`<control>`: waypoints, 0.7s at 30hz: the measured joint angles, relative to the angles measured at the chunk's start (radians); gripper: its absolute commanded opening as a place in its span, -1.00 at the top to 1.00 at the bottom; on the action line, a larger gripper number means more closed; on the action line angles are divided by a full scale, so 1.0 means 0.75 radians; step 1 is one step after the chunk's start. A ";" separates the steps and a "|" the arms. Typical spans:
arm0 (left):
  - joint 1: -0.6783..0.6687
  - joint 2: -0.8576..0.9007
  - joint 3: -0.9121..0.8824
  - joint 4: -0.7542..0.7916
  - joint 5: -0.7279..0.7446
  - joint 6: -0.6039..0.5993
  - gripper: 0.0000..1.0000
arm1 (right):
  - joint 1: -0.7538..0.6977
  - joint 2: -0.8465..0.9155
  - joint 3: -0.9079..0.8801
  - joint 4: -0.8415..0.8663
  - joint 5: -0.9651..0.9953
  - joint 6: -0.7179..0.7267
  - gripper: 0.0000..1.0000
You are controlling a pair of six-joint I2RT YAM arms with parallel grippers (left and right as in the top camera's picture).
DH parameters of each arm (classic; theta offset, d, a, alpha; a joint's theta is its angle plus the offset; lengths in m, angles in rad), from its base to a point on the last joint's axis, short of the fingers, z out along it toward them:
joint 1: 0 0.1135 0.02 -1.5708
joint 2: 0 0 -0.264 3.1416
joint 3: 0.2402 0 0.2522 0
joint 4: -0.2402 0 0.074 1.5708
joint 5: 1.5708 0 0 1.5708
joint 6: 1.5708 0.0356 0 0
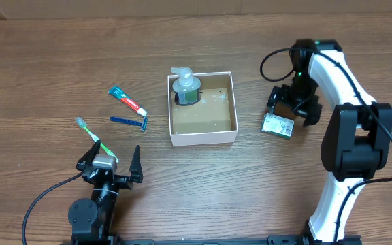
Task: Pack container
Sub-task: 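Move the right gripper to the green Dettol soap bar and grasp it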
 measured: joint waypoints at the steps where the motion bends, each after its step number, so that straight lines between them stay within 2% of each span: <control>1: 0.000 0.001 0.000 -0.001 0.000 0.000 -1.00 | 0.000 0.000 -0.035 0.036 -0.022 -0.018 -1.00; 10: 0.000 0.001 -0.001 -0.001 0.000 0.001 -1.00 | 0.001 0.000 -0.116 0.149 -0.170 -0.175 -1.00; 21: 0.000 0.001 0.000 -0.001 0.000 0.001 -1.00 | 0.087 0.000 -0.155 0.171 -0.179 -0.249 -1.00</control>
